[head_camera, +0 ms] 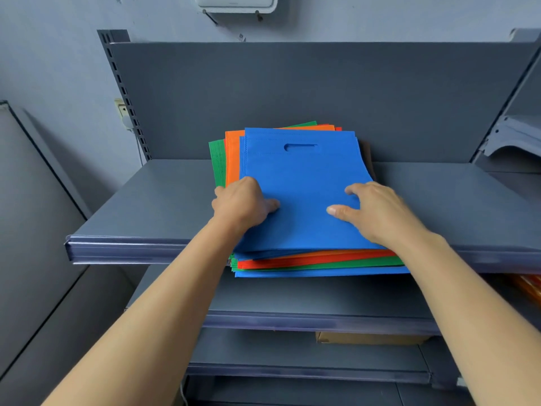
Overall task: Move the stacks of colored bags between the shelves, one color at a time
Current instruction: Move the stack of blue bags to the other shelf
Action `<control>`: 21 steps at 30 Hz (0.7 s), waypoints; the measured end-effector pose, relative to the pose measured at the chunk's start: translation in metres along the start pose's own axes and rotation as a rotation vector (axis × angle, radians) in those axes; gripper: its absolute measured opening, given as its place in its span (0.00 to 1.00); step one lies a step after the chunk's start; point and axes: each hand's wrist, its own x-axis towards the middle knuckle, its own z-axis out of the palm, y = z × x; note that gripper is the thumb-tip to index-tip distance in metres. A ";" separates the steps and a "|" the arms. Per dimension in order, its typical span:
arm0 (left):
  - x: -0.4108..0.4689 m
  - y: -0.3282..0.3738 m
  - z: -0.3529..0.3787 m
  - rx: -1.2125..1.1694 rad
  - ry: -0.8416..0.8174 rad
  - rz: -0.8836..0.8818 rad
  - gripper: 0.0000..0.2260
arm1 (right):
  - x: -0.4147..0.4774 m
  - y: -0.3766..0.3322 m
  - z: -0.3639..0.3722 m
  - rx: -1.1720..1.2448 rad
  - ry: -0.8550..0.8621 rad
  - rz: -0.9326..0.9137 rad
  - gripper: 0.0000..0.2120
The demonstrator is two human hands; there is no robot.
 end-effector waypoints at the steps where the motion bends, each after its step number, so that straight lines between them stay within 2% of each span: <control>1: 0.002 0.003 0.001 -0.014 -0.016 -0.032 0.22 | 0.003 0.002 0.000 0.004 -0.018 0.004 0.32; 5: 0.012 0.010 0.003 -0.053 -0.029 -0.111 0.21 | 0.013 0.009 0.000 0.008 -0.085 0.024 0.34; 10: 0.022 0.005 0.004 -0.094 -0.072 -0.139 0.33 | 0.023 0.016 0.003 0.050 -0.135 0.031 0.37; 14: 0.021 0.004 0.013 -0.073 -0.029 0.026 0.29 | 0.028 0.019 0.005 0.073 -0.149 0.016 0.36; 18: 0.014 0.012 0.014 0.094 0.032 0.282 0.21 | 0.032 0.020 0.005 0.073 -0.167 0.008 0.35; 21: 0.012 0.017 0.016 0.200 0.020 0.376 0.17 | 0.033 0.019 0.005 0.073 -0.170 0.005 0.33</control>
